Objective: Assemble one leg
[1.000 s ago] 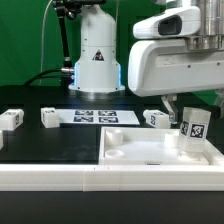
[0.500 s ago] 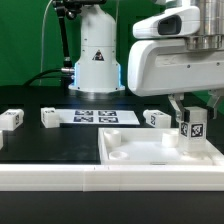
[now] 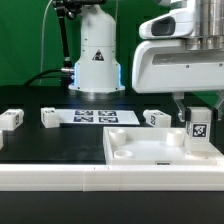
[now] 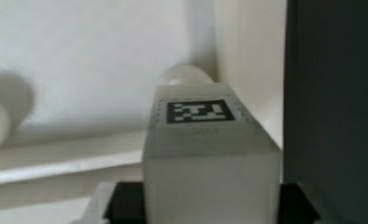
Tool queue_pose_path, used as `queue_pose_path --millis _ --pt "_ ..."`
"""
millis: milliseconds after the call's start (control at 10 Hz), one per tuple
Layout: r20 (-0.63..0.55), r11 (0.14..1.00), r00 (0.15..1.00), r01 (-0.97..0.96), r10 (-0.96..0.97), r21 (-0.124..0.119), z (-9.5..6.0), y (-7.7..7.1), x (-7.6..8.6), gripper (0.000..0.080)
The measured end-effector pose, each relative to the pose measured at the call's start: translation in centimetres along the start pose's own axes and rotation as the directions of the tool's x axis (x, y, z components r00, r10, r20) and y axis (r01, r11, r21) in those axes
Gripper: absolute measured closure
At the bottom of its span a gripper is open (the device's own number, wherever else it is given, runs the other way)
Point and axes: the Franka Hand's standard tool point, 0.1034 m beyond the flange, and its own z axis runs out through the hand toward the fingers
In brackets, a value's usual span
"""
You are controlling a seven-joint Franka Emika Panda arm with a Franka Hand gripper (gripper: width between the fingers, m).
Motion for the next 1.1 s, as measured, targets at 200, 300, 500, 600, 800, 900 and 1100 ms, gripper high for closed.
queue_pose_path --millis 200,300,500,600,800,900,1100 --pt "-0.021 0.964 0.964 -0.265 0.265 -0.003 0.01 0.13 0.15 0.0506" --pt "-0.031 0.929 0.928 -0.371 0.37 -0.002 -0.01 0.13 0.1 0.0506" --pt "-0.044 0.797 0.796 -0.604 0.603 -0.007 -0.01 0.11 -0.2 0.0505" --pt "-0.04 0.753 0.752 -0.658 0.658 -0.004 -0.02 0.2 -0.2 0.0505" --pt "-0.031 0.718 0.717 -0.696 0.696 0.003 -0.03 0.23 -0.16 0.0505" --pt "-0.031 0.725 0.724 -0.689 0.689 0.003 -0.03 0.2 -0.17 0.0451" --pt "-0.021 0.782 0.782 -0.623 0.623 -0.013 -0.19 0.26 -0.15 0.0287"
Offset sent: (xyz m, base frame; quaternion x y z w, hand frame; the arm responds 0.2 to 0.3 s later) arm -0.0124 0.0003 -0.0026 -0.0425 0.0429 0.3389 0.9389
